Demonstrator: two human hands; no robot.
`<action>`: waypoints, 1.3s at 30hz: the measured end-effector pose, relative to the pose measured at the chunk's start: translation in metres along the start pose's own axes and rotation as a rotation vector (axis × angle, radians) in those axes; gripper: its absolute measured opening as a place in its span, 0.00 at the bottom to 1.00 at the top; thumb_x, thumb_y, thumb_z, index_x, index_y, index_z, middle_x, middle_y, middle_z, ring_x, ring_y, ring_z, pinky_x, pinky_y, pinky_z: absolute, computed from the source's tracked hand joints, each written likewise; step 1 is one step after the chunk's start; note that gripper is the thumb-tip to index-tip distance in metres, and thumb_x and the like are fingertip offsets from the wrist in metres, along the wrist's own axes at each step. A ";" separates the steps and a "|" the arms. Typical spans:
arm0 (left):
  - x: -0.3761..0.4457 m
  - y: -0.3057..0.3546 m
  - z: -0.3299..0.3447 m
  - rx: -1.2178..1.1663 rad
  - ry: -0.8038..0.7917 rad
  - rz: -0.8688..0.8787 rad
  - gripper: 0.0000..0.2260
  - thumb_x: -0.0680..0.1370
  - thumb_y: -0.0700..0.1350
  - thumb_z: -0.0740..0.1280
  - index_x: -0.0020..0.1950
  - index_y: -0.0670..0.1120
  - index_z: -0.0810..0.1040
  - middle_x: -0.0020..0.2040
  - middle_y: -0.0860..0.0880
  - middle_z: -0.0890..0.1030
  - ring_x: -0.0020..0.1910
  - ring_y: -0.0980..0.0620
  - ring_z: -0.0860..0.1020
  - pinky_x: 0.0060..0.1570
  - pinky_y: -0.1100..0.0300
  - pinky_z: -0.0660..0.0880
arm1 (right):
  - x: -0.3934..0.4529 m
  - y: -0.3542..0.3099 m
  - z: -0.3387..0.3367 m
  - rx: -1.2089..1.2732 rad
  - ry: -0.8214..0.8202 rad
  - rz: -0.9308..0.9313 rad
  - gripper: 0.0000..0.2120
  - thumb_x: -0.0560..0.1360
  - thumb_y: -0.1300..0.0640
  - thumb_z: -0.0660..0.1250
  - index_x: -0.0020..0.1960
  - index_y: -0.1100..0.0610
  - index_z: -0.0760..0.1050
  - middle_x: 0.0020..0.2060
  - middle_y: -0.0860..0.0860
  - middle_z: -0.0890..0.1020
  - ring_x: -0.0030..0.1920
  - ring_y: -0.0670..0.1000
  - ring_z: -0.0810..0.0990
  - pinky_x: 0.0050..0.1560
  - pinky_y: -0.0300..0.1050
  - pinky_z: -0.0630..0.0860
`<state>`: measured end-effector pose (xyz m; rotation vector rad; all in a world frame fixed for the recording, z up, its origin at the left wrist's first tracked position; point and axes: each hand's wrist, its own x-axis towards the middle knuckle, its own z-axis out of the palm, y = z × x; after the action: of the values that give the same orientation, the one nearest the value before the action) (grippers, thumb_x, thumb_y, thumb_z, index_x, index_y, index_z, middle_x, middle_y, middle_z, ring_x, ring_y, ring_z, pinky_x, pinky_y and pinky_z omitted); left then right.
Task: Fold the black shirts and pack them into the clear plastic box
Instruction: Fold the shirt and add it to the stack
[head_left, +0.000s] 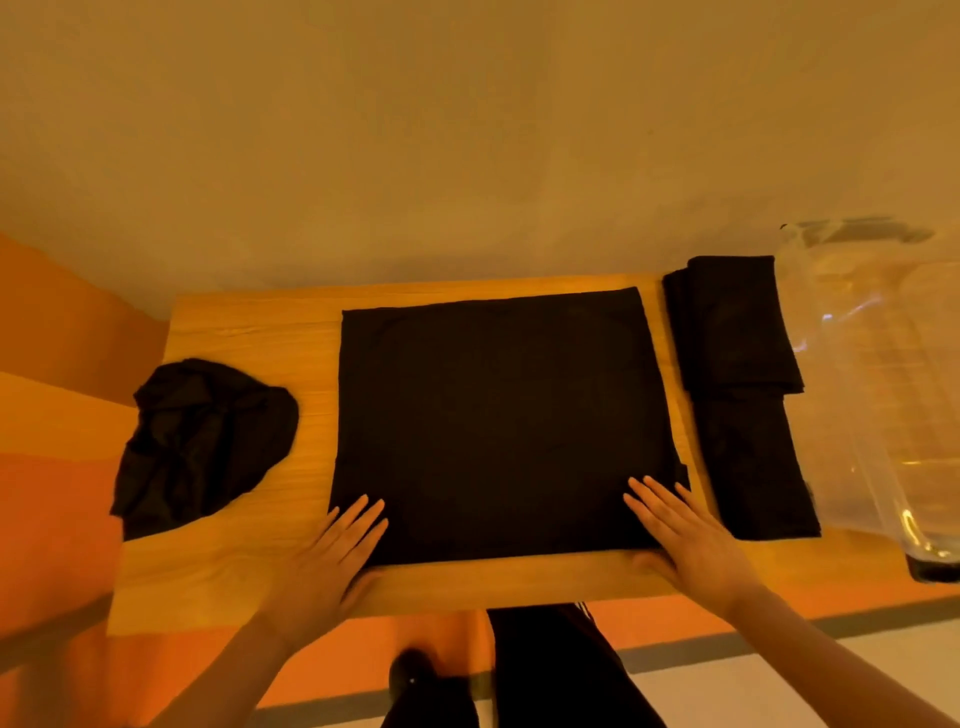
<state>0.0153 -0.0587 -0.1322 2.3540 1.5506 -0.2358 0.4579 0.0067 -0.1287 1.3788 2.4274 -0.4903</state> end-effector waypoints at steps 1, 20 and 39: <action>-0.005 -0.003 0.001 -0.003 0.021 -0.002 0.24 0.82 0.56 0.43 0.67 0.44 0.67 0.67 0.46 0.73 0.76 0.54 0.46 0.73 0.58 0.45 | -0.006 0.002 0.001 0.012 -0.012 0.015 0.29 0.79 0.38 0.42 0.75 0.51 0.52 0.70 0.51 0.67 0.76 0.45 0.45 0.71 0.45 0.50; 0.015 -0.007 -0.087 -0.510 0.499 -0.448 0.10 0.78 0.35 0.62 0.56 0.39 0.80 0.49 0.40 0.82 0.41 0.46 0.79 0.41 0.61 0.71 | 0.006 -0.013 -0.091 0.520 0.446 0.343 0.12 0.77 0.63 0.63 0.59 0.63 0.77 0.52 0.59 0.81 0.51 0.57 0.80 0.52 0.43 0.73; 0.012 -0.010 -0.342 -0.936 1.084 -0.395 0.09 0.80 0.38 0.60 0.55 0.38 0.77 0.48 0.46 0.76 0.48 0.50 0.73 0.41 0.60 0.68 | -0.047 -0.048 -0.340 0.679 1.034 0.189 0.05 0.77 0.62 0.63 0.46 0.61 0.77 0.39 0.54 0.77 0.41 0.51 0.74 0.37 0.35 0.68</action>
<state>0.0000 0.0737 0.1833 1.3606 1.8588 1.5455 0.4076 0.0965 0.2025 2.6412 2.9386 -0.7152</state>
